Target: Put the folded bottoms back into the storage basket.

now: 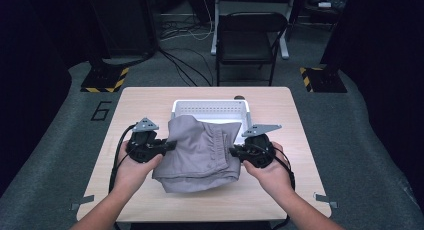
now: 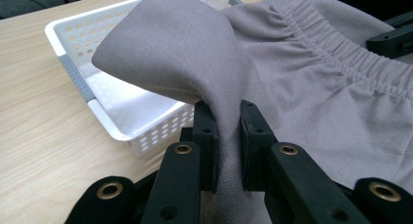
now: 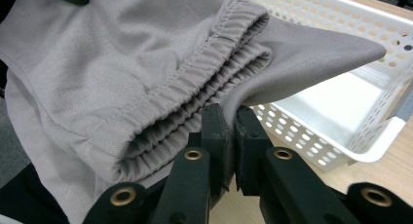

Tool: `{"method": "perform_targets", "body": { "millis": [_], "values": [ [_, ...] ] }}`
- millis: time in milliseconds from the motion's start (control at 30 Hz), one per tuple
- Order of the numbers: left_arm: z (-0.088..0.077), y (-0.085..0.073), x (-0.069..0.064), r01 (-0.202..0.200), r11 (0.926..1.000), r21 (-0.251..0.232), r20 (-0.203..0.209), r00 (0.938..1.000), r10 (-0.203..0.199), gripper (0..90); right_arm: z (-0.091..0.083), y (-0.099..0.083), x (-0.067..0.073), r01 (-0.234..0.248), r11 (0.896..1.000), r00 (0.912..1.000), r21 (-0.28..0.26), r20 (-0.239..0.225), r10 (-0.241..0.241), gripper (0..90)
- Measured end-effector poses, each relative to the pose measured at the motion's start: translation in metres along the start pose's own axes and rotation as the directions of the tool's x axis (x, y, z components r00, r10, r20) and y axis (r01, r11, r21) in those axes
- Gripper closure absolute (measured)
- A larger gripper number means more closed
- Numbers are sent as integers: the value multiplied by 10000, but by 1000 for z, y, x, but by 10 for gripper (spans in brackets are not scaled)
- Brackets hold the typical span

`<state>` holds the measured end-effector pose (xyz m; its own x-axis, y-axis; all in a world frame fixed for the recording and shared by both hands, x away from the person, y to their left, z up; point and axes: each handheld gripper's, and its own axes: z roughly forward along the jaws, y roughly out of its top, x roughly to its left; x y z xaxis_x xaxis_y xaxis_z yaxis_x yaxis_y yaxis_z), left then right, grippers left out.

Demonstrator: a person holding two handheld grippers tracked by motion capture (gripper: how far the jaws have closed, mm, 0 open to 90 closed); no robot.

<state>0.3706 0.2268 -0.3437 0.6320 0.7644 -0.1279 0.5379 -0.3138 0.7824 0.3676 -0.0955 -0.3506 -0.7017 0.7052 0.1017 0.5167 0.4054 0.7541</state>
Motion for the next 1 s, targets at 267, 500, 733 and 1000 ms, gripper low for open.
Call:
{"method": "perform_targets", "body": {
  "millis": [267,500,733,1000],
  "values": [
    [2,12,6,73,10000,-46,-1,10000,-73,800,-3,14,-7,71,10000,9998,-28,190,-70,849],
    [1,25,7,-35,9999,-96,-117,9999,34,800,-4,23,-11,9,10000,9997,-33,247,-8,850],
    [2,34,9,-80,9999,-87,-103,9999,79,800,-5,31,-18,70,9999,9997,-74,222,-68,849],
    [9,46,18,-49,10000,-37,-163,9999,48,800,-3,42,-24,69,9998,9994,170,344,-74,849]
  ]
}}
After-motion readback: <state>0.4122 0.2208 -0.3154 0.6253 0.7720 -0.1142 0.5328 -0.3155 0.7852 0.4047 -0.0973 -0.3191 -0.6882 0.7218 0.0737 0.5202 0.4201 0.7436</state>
